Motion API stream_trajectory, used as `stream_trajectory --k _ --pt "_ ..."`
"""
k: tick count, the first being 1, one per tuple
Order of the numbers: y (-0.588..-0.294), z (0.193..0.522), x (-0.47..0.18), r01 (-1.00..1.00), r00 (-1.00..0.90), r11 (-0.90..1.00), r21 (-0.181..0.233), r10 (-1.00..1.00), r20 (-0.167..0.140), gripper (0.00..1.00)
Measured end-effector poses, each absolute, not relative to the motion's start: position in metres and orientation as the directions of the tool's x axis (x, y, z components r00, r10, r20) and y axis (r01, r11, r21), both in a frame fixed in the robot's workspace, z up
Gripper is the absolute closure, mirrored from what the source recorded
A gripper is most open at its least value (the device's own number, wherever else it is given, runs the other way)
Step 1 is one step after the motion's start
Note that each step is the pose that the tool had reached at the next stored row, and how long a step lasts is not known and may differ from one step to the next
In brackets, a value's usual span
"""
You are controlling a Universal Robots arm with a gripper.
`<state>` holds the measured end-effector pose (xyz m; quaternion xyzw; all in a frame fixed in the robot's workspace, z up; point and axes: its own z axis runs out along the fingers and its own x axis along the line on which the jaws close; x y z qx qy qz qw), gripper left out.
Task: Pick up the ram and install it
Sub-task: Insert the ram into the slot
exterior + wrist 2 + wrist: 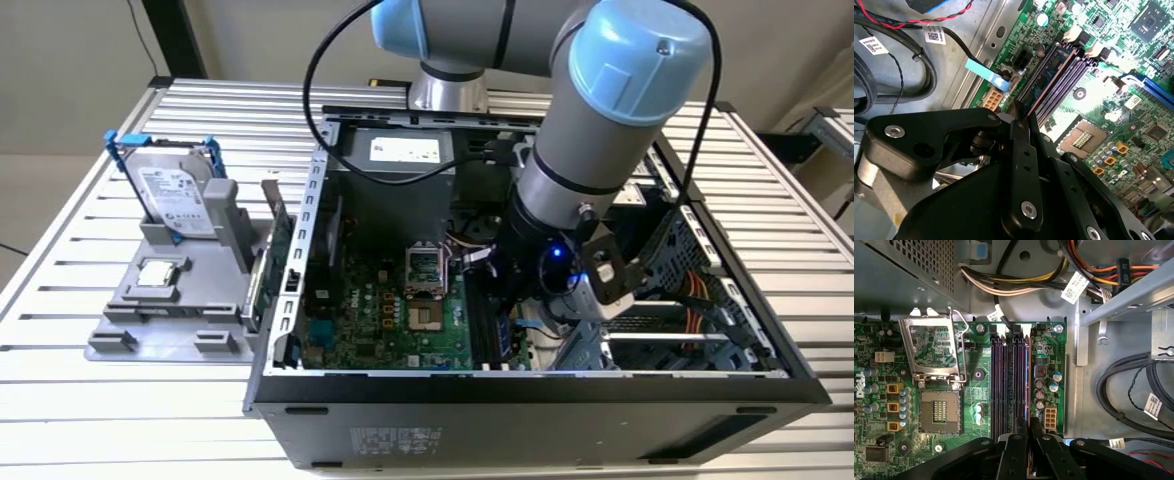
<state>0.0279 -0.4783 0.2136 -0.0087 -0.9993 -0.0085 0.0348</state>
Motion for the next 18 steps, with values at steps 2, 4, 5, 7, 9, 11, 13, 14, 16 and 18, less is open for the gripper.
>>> stream_trajectory --k 2,4,5,7,9,11,13,14,16,18 --pt "-0.4782 0.2129 0.0279 0.018 -0.997 1.0 0.017 0.017 0.07 1.0" --pt "-0.4783 0.2117 0.0279 0.023 -0.997 1.0 0.016 0.021 0.07 1.0" --pt "-0.4783 0.2113 0.0279 0.025 -0.997 1.0 0.016 0.024 0.07 1.0" --pt "-0.4783 0.2105 0.0279 0.032 -0.997 0.999 0.016 0.031 0.07 1.0" --pt "-0.4783 0.2102 0.0279 0.041 -0.997 0.999 0.016 0.039 0.07 1.0" --pt "-0.4783 0.21 0.0279 0.049 -0.996 0.999 0.016 0.047 0.07 1.0" --pt "-0.4783 0.2098 0.0279 0.053 -0.996 0.998 0.017 0.052 0.07 1.0" --pt "-0.4785 0.2098 0.0278 0.056 -0.996 0.998 0.017 0.054 0.07 1.0" --pt "-0.4789 0.2098 0.0278 0.059 -0.996 0.998 0.017 0.057 0.07 1.0" --pt "-0.479 0.2099 0.0279 0.059 -0.996 0.998 0.017 0.057 0.07 1.0"
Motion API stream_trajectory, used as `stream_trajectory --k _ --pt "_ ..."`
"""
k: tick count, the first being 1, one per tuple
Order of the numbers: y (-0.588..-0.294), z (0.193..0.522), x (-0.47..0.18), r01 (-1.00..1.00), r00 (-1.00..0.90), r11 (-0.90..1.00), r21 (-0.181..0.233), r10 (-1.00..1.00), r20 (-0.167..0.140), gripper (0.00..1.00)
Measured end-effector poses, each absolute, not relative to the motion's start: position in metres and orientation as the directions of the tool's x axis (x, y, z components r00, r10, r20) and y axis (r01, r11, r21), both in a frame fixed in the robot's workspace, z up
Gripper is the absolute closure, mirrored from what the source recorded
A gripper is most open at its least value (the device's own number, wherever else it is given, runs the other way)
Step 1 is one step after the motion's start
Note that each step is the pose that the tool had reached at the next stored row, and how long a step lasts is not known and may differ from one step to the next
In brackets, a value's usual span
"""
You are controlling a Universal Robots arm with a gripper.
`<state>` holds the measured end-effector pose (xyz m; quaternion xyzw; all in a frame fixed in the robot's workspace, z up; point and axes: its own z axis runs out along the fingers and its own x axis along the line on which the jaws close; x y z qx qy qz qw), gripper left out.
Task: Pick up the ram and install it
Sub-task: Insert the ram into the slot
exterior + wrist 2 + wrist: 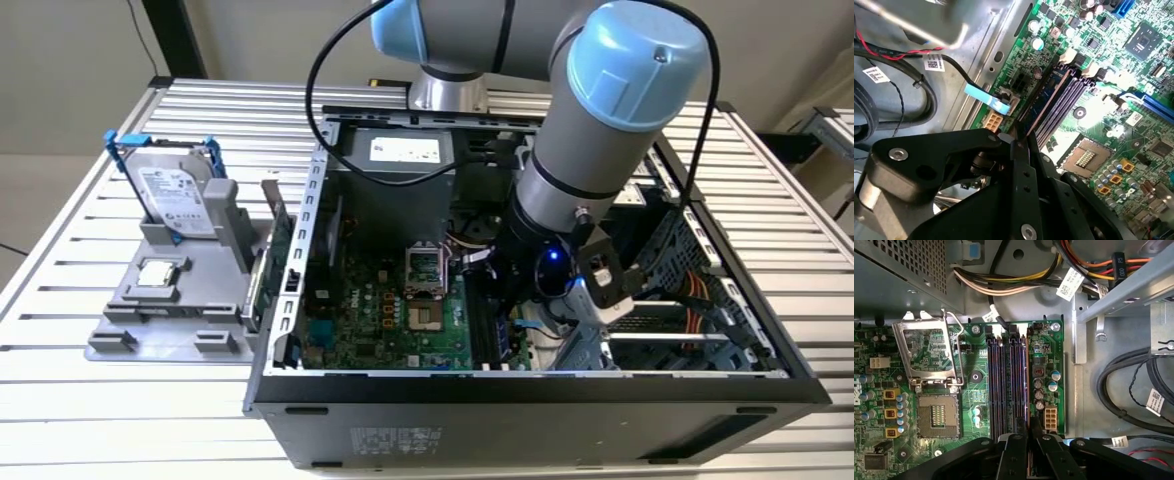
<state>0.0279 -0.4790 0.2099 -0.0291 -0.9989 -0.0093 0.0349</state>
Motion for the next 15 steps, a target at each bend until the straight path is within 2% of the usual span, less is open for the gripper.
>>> stream_trajectory --k 15 --pt "-0.479 0.2184 0.028 0.059 -0.996 0.998 0.016 0.057 0.07 1.0"
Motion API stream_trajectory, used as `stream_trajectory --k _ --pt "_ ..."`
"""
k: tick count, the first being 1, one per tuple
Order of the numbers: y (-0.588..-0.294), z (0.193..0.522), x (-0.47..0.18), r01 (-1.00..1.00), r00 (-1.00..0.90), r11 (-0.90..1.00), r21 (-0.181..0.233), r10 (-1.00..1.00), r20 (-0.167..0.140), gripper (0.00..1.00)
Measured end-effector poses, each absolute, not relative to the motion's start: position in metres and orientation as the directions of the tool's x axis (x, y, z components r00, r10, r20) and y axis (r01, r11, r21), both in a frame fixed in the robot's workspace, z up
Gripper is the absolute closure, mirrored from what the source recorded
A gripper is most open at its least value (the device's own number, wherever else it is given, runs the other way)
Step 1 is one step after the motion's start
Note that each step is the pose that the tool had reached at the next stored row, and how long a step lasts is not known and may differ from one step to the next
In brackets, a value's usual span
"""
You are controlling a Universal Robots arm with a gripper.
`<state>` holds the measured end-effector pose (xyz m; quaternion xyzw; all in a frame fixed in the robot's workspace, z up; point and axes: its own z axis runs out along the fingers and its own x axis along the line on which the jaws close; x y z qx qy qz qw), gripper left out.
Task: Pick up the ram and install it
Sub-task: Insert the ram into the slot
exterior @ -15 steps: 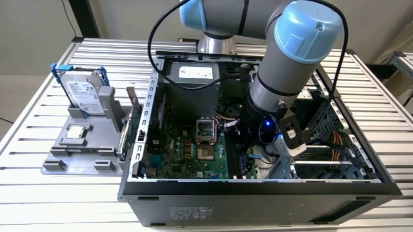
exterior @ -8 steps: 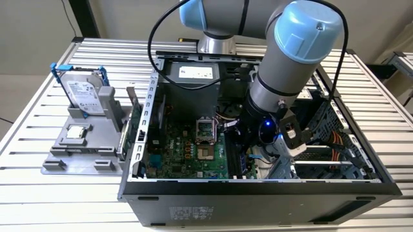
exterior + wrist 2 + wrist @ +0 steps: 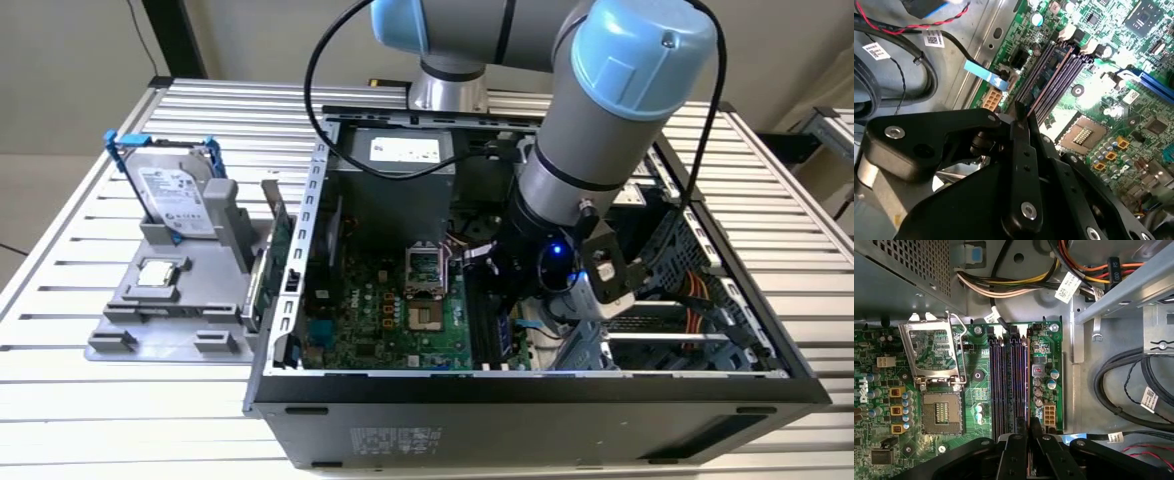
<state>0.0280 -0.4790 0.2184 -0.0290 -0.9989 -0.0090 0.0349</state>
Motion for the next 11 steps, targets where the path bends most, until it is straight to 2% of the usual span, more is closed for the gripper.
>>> stream_trajectory --k 4,11 --pt "-0.4791 0.2187 0.028 0.058 -0.996 0.998 0.01 0.058 0.07 1.0" --pt "-0.4772 0.2185 0.0271 0.058 -0.996 0.998 -0.025 0.059 0.065 1.0"
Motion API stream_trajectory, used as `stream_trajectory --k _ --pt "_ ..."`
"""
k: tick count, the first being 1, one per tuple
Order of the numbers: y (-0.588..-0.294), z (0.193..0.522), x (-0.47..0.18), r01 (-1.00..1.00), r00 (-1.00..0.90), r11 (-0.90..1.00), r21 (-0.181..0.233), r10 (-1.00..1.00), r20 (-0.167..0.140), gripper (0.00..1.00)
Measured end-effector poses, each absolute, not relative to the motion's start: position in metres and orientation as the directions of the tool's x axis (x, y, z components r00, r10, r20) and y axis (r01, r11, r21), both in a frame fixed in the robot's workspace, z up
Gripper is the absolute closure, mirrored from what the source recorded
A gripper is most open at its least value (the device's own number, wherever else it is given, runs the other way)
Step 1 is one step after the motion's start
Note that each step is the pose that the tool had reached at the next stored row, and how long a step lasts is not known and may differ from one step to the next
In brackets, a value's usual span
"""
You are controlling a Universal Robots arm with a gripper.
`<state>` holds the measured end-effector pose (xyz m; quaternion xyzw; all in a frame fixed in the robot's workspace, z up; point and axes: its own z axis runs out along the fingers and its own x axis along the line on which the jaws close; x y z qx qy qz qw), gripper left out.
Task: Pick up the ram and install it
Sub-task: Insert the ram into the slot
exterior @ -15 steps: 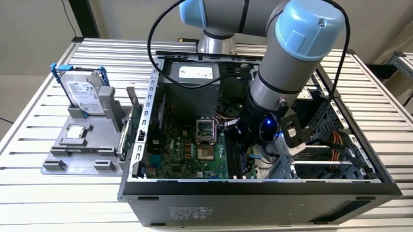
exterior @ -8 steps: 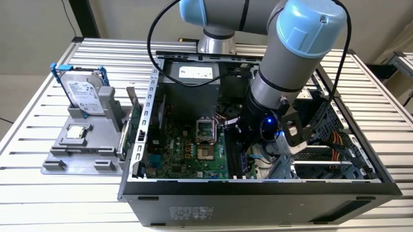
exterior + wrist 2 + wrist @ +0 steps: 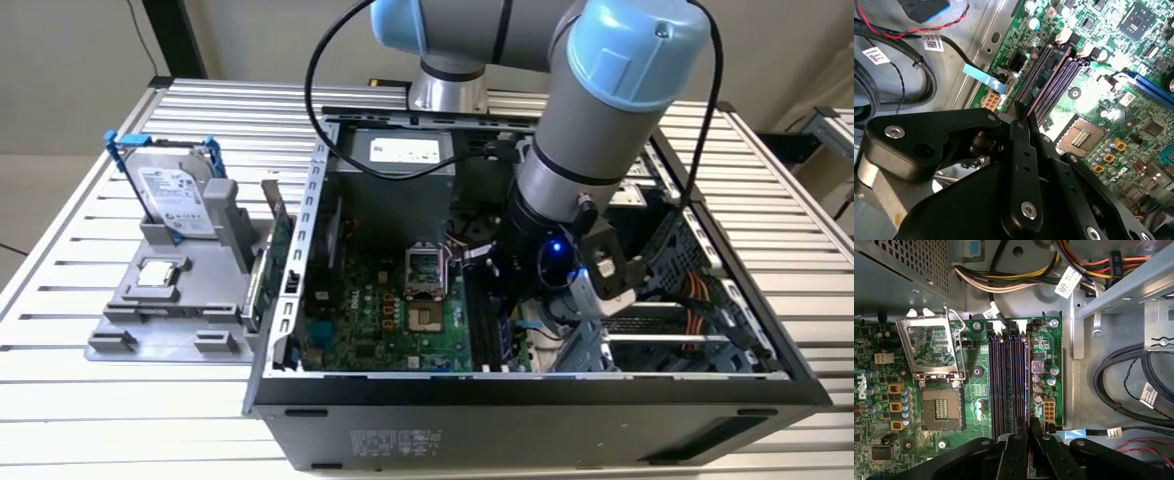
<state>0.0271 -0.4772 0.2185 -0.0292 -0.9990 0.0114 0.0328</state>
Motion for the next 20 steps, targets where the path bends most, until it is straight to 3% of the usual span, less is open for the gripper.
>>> stream_trajectory --k 11,18,20 --pt "-0.472 0.228 0.027 0.057 -0.996 0.997 -0.041 0.06 0.064 1.0" --pt "-0.471 0.236 0.027 0.062 -0.996 0.995 -0.079 0.067 0.061 1.0" --pt "-0.471 0.235 0.027 0.062 -0.996 0.992 -0.107 0.069 0.06 1.0"
